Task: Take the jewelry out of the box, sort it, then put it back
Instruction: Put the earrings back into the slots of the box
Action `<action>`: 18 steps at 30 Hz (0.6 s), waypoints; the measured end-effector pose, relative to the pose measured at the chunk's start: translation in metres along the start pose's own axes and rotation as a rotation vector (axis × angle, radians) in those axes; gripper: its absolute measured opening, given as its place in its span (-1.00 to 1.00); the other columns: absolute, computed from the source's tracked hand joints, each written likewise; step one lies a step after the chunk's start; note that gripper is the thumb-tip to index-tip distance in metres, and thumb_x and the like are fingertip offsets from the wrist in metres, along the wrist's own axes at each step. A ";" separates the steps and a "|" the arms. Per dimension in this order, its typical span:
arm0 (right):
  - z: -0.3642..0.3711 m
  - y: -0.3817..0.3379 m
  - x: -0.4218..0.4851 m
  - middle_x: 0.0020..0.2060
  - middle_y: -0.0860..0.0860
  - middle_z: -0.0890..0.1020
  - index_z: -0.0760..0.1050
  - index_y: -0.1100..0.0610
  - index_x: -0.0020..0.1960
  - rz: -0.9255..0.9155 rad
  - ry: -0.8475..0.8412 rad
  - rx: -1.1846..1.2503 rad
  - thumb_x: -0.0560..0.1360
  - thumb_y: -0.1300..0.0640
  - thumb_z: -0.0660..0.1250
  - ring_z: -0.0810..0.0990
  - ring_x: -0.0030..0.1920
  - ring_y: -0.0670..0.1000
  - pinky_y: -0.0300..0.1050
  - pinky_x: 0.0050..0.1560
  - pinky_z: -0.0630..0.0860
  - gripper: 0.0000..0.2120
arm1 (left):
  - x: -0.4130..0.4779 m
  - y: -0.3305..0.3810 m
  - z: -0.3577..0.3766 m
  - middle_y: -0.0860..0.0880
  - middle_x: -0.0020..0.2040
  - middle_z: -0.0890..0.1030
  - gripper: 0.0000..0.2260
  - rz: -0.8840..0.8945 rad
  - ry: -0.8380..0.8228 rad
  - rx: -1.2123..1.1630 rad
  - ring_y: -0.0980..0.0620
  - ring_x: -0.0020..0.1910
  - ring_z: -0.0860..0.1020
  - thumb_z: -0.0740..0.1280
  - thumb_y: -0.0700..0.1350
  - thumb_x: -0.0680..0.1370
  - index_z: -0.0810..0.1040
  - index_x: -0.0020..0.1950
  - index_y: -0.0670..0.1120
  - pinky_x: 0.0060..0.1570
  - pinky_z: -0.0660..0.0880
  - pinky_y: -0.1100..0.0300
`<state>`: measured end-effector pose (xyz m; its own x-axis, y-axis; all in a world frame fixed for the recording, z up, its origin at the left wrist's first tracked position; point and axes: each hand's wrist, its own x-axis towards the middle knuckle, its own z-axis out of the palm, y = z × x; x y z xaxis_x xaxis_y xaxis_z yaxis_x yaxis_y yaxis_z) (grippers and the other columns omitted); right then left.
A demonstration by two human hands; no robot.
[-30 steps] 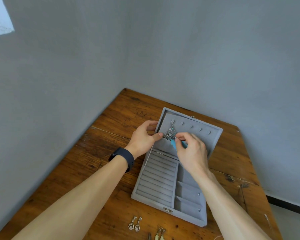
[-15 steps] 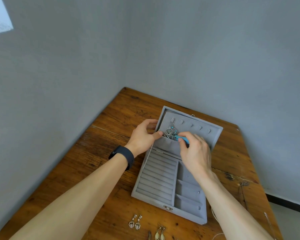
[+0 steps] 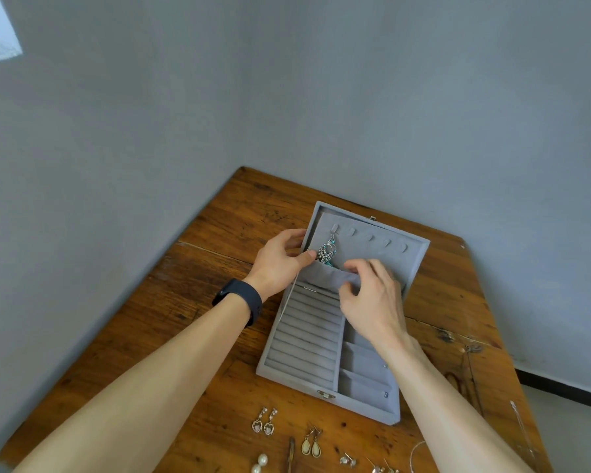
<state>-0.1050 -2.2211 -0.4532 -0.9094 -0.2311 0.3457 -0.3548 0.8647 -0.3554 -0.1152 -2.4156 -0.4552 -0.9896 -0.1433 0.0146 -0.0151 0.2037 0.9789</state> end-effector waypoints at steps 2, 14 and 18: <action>0.002 -0.004 -0.001 0.11 -0.01 0.61 0.55 0.03 0.24 0.009 -0.058 -0.090 0.46 0.10 0.35 0.53 0.15 0.09 0.07 0.19 0.40 -0.66 | -0.001 0.001 0.001 0.03 0.35 0.55 -0.52 -0.001 0.006 0.021 0.14 0.24 0.50 0.43 -0.07 0.56 0.41 0.47 0.01 -0.02 0.41 0.44; -0.017 -0.017 -0.051 0.27 -0.06 0.56 0.52 0.05 0.33 -0.043 -0.022 0.038 0.52 0.14 0.33 0.48 0.29 -0.01 0.03 0.31 0.43 -0.62 | -0.051 0.009 -0.008 -0.05 0.53 0.36 -0.42 -0.013 -0.013 0.298 -0.04 0.48 0.34 0.36 -0.02 0.60 0.24 0.58 -0.02 0.35 0.32 0.16; -0.030 -0.032 -0.103 0.21 -0.07 0.61 0.59 0.05 0.25 -0.049 0.046 0.125 0.53 0.17 0.36 0.49 0.30 -0.03 -0.01 0.31 0.46 -0.70 | -0.106 0.003 -0.008 0.00 0.48 0.42 -0.48 0.021 -0.029 0.352 0.02 0.45 0.38 0.33 -0.03 0.62 0.28 0.56 0.01 0.27 0.34 0.26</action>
<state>0.0063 -2.2114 -0.4512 -0.8804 -0.2488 0.4038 -0.4256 0.7901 -0.4412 -0.0094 -2.4076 -0.4520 -0.9938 -0.1086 0.0233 -0.0379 0.5287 0.8479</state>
